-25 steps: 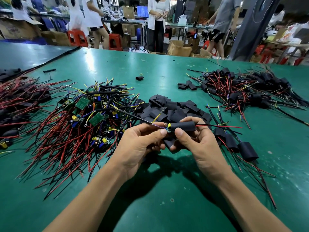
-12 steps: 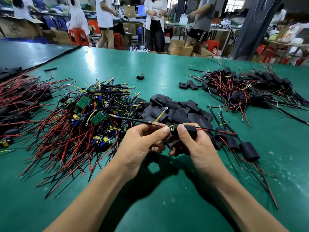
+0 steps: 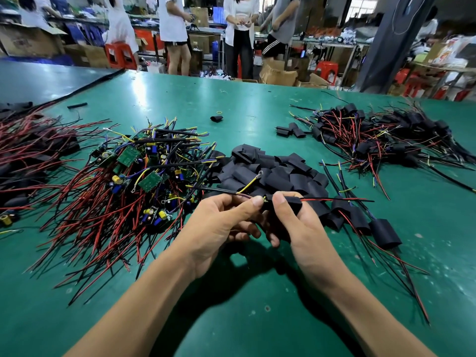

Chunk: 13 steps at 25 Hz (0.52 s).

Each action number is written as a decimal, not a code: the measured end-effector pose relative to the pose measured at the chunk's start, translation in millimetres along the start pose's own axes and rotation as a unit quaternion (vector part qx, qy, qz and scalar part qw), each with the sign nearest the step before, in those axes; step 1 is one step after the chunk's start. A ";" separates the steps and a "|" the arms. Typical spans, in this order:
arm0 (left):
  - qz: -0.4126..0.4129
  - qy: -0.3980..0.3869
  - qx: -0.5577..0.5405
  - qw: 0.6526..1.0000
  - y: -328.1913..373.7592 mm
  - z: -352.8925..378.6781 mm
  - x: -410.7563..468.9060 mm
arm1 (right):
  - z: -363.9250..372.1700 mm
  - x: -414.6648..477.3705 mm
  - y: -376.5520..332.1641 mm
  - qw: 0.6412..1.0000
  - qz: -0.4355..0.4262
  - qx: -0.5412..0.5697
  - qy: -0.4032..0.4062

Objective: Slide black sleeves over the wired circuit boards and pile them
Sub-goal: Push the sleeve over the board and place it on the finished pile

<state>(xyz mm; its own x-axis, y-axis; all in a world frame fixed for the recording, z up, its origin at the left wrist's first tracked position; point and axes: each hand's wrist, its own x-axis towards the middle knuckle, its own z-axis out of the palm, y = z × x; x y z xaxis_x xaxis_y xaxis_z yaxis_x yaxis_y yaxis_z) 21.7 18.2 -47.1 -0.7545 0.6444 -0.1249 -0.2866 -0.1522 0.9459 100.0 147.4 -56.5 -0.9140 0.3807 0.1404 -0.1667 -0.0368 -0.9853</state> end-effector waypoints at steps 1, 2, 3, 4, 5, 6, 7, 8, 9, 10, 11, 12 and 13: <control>-0.003 -0.001 0.005 1.000 0.5 -0.1 -0.3 | 0.8 -0.1 -0.8 1.000 -0.008 0.003 0.002; -0.006 -0.002 0.012 1.000 0.5 0.6 -0.5 | 1.0 -0.5 -2.2 1.000 -0.014 0.007 0.005; -0.008 -0.004 0.019 1.000 0.5 1.4 -0.8 | 0.3 -1.1 -3.6 1.000 -0.017 0.010 0.007; -0.008 -0.007 0.023 1.000 0.4 2.4 -0.9 | -0.5 -1.7 -4.8 1.000 -0.015 0.012 0.011; -0.009 -0.011 0.024 1.000 0.2 3.6 -0.8 | -1.5 -2.1 -5.7 1.000 -0.010 0.015 0.015; -0.010 -0.014 0.024 1.000 0.4 4.5 -0.6 | -1.9 -2.5 -6.4 1.000 -0.004 0.019 0.016; -0.014 -0.016 0.023 1.000 0.9 4.9 -0.4 | -1.7 -2.5 -6.8 1.000 -0.001 0.022 0.015; -0.017 -0.015 0.021 1.000 1.3 4.8 -0.3 | -0.5 -2.3 -6.9 1.000 -0.001 0.018 0.014; -0.020 -0.013 0.018 1.000 1.5 4.5 0.1 | 0.5 -2.1 -6.6 1.000 -0.005 0.010 0.014; -0.021 -0.011 0.012 1.000 1.3 4.2 0.4 | 1.8 -2.0 -6.3 1.000 -0.009 0.004 0.016; -0.020 -0.009 0.008 1.000 0.9 3.9 0.4 | 2.4 -1.9 -5.8 1.000 -0.012 0.001 0.017; -0.019 -0.009 0.006 1.000 0.7 3.8 0.4 | 2.6 -1.9 -5.8 1.000 -0.014 0.000 0.017; -0.018 -0.009 0.007 1.000 0.7 3.9 0.4 | 2.1 -1.7 -5.6 1.000 -0.017 -0.004 0.014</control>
<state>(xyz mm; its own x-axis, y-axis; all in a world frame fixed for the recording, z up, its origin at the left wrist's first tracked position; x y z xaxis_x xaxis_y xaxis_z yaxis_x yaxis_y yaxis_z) 23.5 21.3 -45.3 -0.7334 0.6622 -0.1537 -0.3053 -0.1189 0.9448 101.7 145.0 -51.0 -0.8966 0.4082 0.1718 -0.1954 -0.0165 -0.9806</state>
